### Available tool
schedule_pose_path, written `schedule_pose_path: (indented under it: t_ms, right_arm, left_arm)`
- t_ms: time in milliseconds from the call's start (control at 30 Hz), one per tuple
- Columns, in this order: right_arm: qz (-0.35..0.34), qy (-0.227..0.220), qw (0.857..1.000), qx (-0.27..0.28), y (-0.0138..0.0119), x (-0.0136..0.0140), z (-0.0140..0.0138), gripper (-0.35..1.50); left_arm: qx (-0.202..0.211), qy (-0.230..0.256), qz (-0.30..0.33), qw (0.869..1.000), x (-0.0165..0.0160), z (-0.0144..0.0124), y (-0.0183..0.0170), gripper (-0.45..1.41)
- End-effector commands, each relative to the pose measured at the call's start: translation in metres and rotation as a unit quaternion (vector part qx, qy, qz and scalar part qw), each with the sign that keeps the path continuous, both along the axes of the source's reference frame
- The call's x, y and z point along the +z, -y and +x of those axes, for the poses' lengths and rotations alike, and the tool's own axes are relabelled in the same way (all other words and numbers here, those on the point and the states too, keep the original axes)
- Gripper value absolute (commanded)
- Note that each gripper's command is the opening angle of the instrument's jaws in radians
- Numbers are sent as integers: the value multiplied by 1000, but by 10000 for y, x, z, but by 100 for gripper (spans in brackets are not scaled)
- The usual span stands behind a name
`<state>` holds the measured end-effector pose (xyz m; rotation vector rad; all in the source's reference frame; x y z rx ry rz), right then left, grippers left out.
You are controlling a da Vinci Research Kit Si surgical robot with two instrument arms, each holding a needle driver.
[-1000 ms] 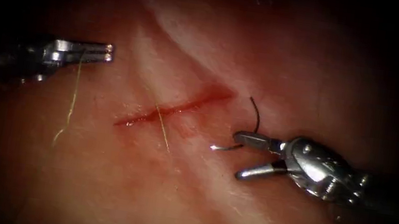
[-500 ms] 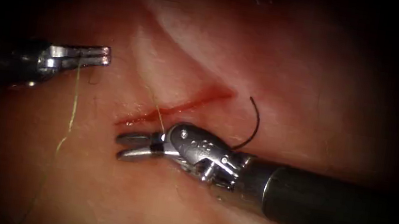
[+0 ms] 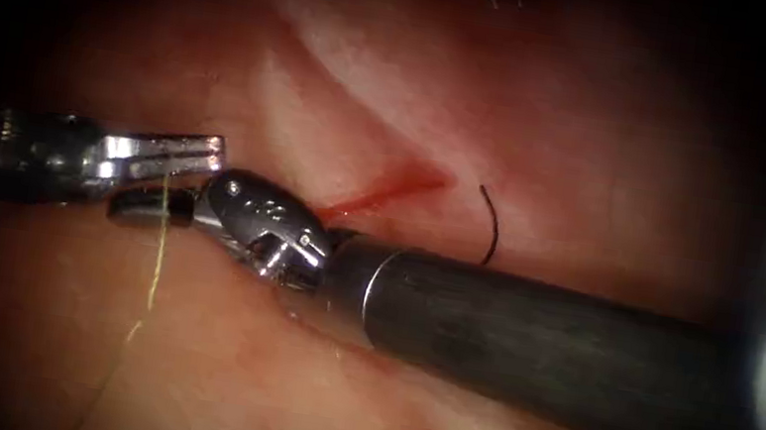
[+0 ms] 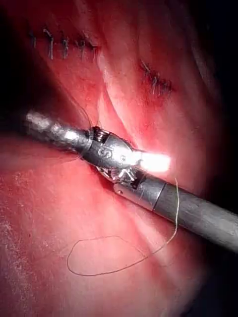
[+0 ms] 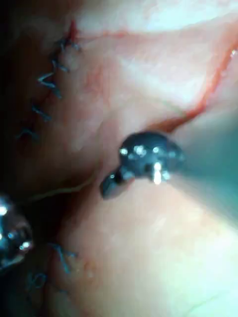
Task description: Wound Closure
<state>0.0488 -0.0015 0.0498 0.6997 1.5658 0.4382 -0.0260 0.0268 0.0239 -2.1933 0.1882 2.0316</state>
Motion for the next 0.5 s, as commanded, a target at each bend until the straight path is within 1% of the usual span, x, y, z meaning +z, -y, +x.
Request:
schedule_pose_path:
  t_ms: [33,133,267,400,500]
  right_arm:
    - [6,-6,1000,8,-11,-3,8,-35]
    - [6,-13,1000,17,-21,-9,5,-35]
    - [13,-33,999,30,-43,-23,-5,-35]
    - [22,-51,998,39,-54,-31,-16,-35]
    - [30,-78,996,39,-64,-38,-34,-35]
  left_arm:
    - [0,1,4,1000,9,-6,4,-45]
    - [1,2,6,1000,13,-7,11,-45]
    - [2,1,14,1000,25,-6,30,-45]
    - [4,1,17,1000,36,-5,38,-45]
    - [4,2,20,1000,52,-8,42,-45]
